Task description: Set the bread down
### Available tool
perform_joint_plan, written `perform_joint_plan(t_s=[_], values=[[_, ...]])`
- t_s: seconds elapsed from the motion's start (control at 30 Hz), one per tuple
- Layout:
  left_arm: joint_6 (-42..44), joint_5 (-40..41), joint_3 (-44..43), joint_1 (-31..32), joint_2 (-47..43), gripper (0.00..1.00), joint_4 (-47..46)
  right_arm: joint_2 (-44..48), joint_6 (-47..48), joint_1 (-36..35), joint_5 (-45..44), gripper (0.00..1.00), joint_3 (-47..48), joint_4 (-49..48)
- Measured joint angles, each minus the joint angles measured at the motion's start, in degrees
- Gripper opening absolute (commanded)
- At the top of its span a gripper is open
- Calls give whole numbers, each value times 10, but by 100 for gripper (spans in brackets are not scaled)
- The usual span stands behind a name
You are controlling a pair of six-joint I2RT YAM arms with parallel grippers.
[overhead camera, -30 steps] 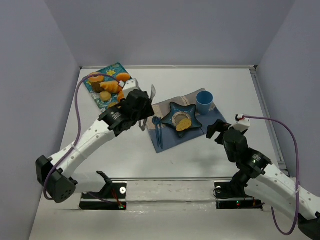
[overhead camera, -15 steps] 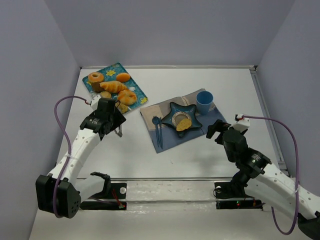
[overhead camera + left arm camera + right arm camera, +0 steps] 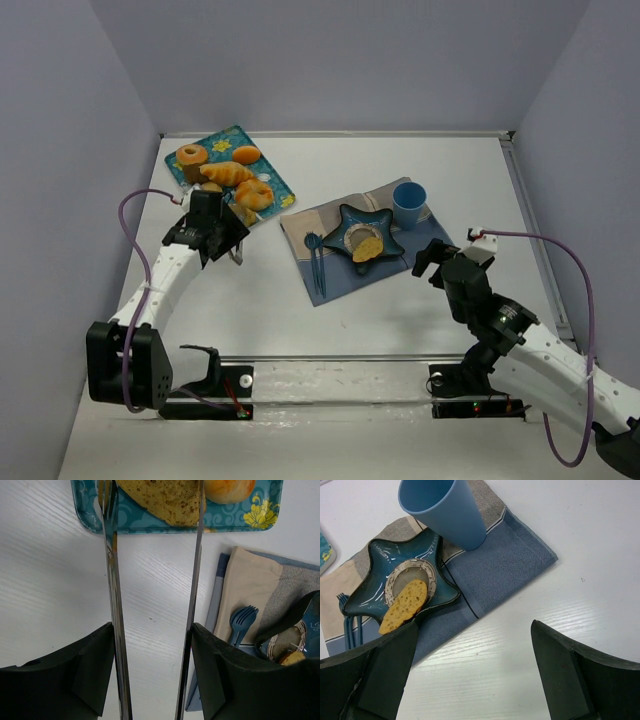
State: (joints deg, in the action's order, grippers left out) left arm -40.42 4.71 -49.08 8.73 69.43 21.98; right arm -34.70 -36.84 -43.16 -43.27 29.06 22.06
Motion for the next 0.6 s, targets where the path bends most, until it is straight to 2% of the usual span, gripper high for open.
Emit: perform_joint_plan(t_s=[0.43, 0.53, 0.6], values=[[6, -28, 0, -17, 52, 67, -40, -9, 2, 0, -14, 100, 0, 0], [6, -31, 0, -17, 54, 59, -43, -9, 2, 0, -15, 100, 0, 0], [7, -32, 0, -17, 54, 48, -47, -9, 2, 0, -17, 100, 0, 0]])
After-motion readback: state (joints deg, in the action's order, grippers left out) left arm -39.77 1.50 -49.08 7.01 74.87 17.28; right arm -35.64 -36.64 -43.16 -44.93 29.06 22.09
